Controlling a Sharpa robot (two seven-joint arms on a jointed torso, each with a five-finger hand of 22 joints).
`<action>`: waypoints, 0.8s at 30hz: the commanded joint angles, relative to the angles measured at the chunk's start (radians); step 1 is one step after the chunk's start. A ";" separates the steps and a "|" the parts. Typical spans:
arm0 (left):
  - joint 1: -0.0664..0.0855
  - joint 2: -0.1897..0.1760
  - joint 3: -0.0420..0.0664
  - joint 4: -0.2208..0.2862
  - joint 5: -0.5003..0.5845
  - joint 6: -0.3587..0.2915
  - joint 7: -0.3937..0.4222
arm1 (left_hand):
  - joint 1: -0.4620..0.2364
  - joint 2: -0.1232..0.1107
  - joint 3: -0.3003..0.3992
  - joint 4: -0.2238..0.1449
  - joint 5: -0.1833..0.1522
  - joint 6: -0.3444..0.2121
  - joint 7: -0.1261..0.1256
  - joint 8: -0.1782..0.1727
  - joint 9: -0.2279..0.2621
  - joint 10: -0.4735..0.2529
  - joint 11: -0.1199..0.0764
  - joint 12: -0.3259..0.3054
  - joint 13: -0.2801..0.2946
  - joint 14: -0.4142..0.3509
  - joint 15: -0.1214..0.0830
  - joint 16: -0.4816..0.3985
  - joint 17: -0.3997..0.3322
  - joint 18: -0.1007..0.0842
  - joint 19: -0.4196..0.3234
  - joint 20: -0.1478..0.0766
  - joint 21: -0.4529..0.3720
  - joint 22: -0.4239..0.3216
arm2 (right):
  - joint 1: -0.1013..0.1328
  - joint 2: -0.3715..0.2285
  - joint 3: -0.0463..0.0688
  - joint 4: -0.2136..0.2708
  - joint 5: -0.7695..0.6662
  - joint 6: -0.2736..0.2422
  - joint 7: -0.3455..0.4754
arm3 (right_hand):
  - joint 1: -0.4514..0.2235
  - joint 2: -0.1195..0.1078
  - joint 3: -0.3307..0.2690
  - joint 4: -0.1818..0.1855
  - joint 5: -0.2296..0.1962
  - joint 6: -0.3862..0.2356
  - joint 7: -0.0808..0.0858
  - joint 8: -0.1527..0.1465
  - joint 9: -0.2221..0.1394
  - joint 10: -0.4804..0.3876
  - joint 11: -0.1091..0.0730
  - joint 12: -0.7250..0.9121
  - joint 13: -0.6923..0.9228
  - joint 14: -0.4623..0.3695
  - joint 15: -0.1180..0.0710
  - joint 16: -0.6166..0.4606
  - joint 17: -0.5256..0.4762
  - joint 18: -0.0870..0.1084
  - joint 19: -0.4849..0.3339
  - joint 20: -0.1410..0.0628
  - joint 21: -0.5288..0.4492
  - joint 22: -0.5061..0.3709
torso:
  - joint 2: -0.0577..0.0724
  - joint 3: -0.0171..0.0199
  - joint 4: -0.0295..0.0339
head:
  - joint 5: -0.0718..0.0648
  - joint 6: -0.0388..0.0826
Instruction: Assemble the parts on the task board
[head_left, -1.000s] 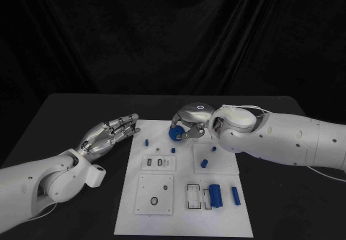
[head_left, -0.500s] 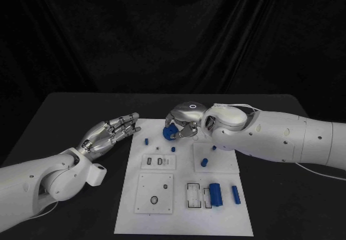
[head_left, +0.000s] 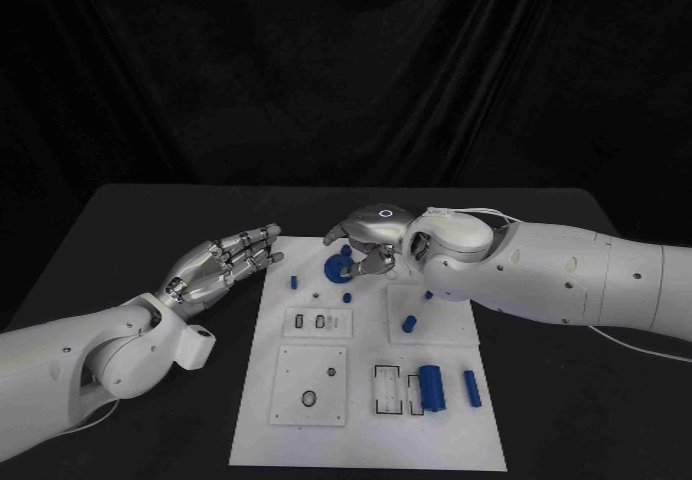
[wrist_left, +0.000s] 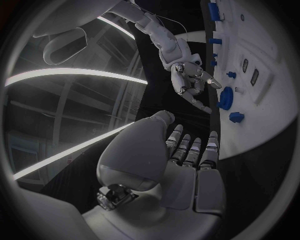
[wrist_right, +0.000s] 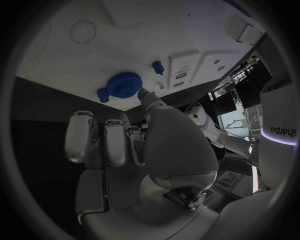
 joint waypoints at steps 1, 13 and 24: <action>0.000 0.002 0.001 0.001 0.001 0.012 0.201 | 0.000 0.010 0.001 -0.003 -0.001 -0.002 0.008 0.006 0.001 0.002 0.006 0.003 0.000 0.001 0.002 0.003 0.001 0.019 0.006 -0.002 0.004 0.001 | -0.003 -0.004 0.001 0.000 -0.006 -0.010 0.008 | -0.002 -0.004 -0.007 -0.001 -0.006 -0.026 -0.004 -0.008 -0.009 0.039 -0.009 -0.006 0.200 0.029 -0.009 -0.006 0.017 0.009 0.000 -0.008 -0.006 0.075 | -0.001 0.0002 0.0006 | 0.001 -0.002; 0.000 -0.008 0.001 0.004 0.001 0.010 0.202 | 0.000 0.010 0.001 -0.003 -0.001 -0.002 0.008 0.006 0.001 0.002 0.006 0.003 0.000 0.001 0.002 0.003 0.001 0.019 0.006 -0.002 0.004 0.001 | 0.000 -0.078 0.001 0.055 -0.006 -0.136 0.049 | -0.002 0.007 -0.009 0.008 0.001 0.120 -0.003 0.025 0.008 0.050 -0.011 0.002 0.209 0.035 -0.012 0.002 0.027 0.006 0.008 -0.014 0.003 0.084 | -0.001 0.0010 -0.0014 | 0.007 0.000; 0.000 -0.025 0.001 0.013 0.001 0.002 0.202 | -0.001 0.010 0.003 -0.005 -0.003 0.000 0.009 0.006 0.001 0.001 0.007 0.007 0.000 0.003 0.003 0.005 0.002 0.019 0.008 -0.001 0.005 0.002 | 0.056 -0.348 0.000 0.242 0.008 -0.198 0.081 | -0.024 0.017 -0.024 0.027 -0.013 0.238 -0.009 0.068 0.029 0.106 -0.014 0.052 0.263 0.064 -0.016 0.063 0.101 -0.017 0.057 -0.018 0.092 0.143 | -0.001 0.0001 -0.0024 | 0.007 -0.006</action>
